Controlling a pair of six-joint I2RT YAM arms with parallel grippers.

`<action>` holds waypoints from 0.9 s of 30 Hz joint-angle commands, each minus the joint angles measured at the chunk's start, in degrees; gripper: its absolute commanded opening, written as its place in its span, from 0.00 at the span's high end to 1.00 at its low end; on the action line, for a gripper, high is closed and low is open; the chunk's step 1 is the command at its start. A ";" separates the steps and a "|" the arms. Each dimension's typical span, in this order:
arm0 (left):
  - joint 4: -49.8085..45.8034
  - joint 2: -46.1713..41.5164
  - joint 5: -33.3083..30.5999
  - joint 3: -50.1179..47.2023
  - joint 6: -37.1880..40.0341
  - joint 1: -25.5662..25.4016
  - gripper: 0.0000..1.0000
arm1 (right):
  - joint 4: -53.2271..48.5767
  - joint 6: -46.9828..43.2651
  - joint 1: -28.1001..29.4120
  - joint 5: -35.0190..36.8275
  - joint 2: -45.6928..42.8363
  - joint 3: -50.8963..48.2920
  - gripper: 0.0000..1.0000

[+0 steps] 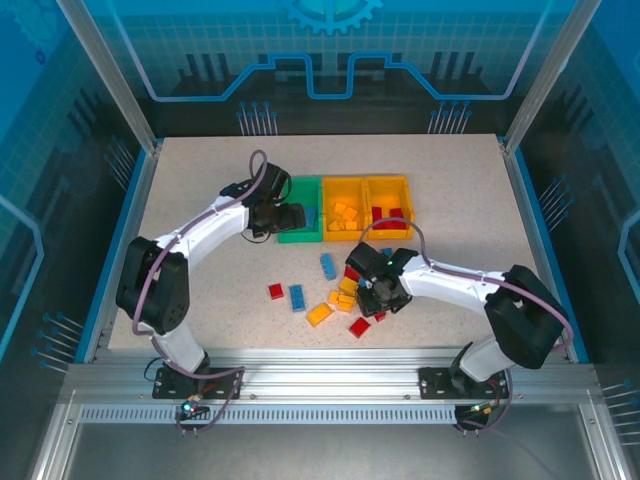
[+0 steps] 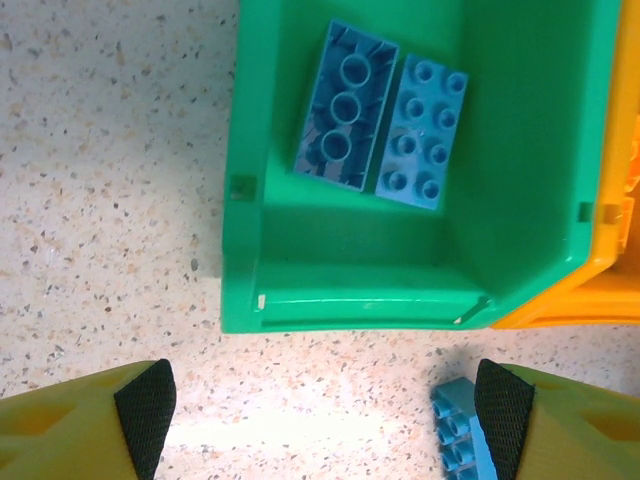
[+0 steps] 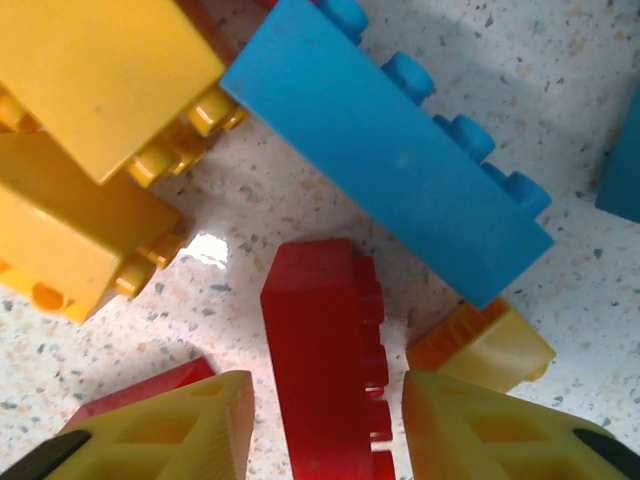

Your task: Sort the legos into containers by color

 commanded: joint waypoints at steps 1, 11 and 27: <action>0.44 -3.21 -0.94 -1.24 -0.60 0.49 0.17 | -1.97 -1.28 0.76 1.19 1.20 1.90 0.60; 0.54 -8.51 -1.40 -6.47 -1.51 0.49 0.17 | -1.74 -0.98 0.39 -0.02 -0.33 3.49 0.75; 0.16 -18.83 -5.74 -17.17 4.09 -11.32 0.15 | 1.50 -5.11 -23.09 -11.00 -4.07 16.64 0.76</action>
